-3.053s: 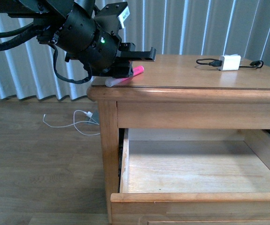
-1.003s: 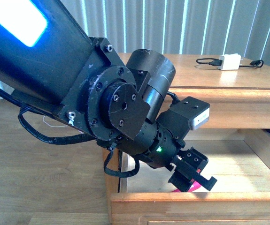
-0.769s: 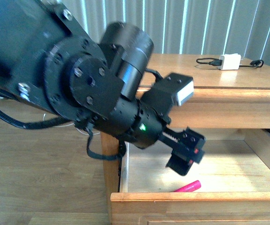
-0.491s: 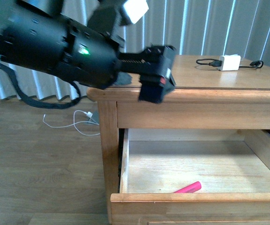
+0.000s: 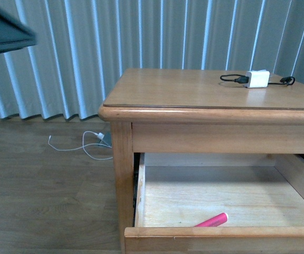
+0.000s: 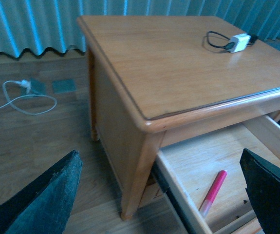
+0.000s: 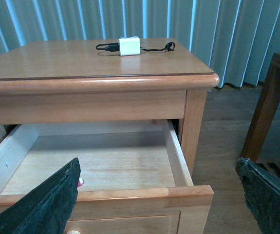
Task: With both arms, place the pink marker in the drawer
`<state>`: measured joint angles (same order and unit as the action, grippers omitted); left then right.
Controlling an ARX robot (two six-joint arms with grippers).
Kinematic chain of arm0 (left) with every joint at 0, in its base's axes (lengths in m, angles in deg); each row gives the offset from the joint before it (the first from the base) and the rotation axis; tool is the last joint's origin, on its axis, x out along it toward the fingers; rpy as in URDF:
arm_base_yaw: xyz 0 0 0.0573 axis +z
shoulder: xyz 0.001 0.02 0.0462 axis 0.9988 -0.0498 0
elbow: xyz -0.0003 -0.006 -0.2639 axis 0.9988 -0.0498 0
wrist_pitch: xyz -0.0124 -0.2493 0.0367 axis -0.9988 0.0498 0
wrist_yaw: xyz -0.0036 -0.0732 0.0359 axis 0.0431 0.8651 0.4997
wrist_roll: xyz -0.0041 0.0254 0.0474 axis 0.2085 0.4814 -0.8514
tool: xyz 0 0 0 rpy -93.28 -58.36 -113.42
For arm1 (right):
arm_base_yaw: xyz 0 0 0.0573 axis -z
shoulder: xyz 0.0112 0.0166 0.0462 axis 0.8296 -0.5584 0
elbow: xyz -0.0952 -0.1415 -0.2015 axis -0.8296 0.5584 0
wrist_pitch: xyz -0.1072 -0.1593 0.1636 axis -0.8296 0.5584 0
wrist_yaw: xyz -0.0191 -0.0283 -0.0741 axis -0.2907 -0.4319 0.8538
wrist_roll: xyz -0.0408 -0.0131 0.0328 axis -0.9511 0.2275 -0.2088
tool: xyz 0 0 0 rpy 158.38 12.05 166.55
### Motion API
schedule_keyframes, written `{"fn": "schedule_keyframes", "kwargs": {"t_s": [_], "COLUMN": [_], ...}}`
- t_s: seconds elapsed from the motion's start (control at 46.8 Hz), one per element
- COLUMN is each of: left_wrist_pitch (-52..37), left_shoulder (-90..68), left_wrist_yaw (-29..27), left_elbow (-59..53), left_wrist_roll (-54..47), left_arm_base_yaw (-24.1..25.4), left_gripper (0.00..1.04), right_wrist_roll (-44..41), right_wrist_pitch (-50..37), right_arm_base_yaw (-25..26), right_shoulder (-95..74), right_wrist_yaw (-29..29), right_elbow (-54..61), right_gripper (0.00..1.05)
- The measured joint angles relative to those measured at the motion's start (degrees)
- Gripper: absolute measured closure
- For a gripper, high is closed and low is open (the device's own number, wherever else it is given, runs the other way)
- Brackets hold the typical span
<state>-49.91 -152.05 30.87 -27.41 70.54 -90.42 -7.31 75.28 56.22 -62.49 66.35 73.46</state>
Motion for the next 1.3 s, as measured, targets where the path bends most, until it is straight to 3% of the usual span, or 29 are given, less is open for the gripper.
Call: {"fn": "schedule_keyframes", "kwargs": {"t_s": [0.171, 0.256, 0.342, 0.555, 0.598, 0.683, 1.003, 1.089, 1.302], "left_wrist_pitch": [6.7, 8.8, 8.9, 7.7, 1.0, -7.1, -7.9, -7.0, -4.3], "left_shoulder": [12.4, 16.6, 21.4, 24.6, 25.6, 28.1, 35.2, 37.7, 43.4], "left_wrist_yaw": [4.3, 5.2, 7.0, 5.3, -1.5, -8.7, -14.2, -19.8, -20.3], "left_elbow": [-10.2, -14.0, -17.6, -19.6, -22.4, -26.7, -33.8, -35.2, -38.1], "left_wrist_roll": [0.2, 1.2, 4.7, 7.2, 4.9, 1.7, -0.8, -0.9, -1.1], "left_arm_base_yaw": [12.6, 16.3, 18.2, 18.3, 16.7, 14.4, 9.6, 5.0, 3.4], "left_gripper": [0.06, 0.06, 0.06, 0.08, 0.16, 0.30, 0.84, 1.01, 1.01], "right_wrist_roll": [0.0, 0.0, 0.0, 0.0, 0.0, 0.0, 0.0, 0.0, 0.0], "right_wrist_pitch": [0.0, 0.0, 0.0, 0.0, 0.0, 0.0, 0.0, 0.0, 0.0], "right_arm_base_yaw": [0.0, 0.0, 0.0, 0.0, 0.0, 0.0, 0.0, 0.0, 0.0], "right_shoulder": [0.0, 0.0, 0.0, 0.0, 0.0, 0.0, 0.0, 0.0, 0.0], "right_wrist_yaw": [0.0, 0.0, 0.0, 0.0, 0.0, 0.0, 0.0, 0.0, 0.0], "right_elbow": [0.0, 0.0, 0.0, 0.0, 0.0, 0.0, 0.0, 0.0, 0.0], "right_gripper": [0.09, 0.09, 0.09, 0.09, 0.09, 0.09, 0.09, 0.09, 0.09]}}
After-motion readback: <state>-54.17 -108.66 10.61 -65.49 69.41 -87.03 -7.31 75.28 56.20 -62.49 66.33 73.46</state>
